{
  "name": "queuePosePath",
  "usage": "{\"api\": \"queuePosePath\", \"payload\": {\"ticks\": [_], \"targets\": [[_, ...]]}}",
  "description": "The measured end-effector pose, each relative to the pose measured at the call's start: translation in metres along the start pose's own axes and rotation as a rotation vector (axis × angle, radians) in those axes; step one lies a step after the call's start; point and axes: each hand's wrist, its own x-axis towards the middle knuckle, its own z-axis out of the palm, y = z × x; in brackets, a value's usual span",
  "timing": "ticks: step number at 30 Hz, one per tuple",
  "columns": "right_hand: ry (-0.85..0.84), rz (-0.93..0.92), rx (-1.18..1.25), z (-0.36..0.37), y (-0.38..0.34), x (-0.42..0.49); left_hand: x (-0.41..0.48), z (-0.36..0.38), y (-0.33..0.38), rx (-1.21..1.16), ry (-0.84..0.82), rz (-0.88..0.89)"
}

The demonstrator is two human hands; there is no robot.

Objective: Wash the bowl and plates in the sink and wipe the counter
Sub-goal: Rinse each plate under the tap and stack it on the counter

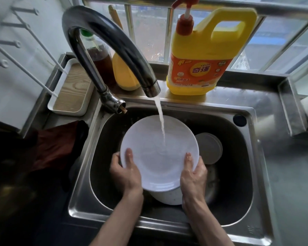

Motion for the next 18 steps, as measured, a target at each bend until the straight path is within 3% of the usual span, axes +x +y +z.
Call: {"api": "queuePosePath", "payload": {"ticks": [4, 8, 18], "targets": [[-0.158, -0.009, -0.050, -0.005, -0.003, 0.004, 0.035, -0.010, 0.010, 0.138, -0.154, 0.216], [-0.139, 0.067, -0.035, 0.000, -0.010, 0.017, 0.054, -0.010, 0.017, 0.283, -0.356, 0.359], [-0.253, -0.078, -0.292, -0.003, -0.024, 0.047, 0.075, -0.022, 0.031, 0.450, -0.595, 0.412]]}}
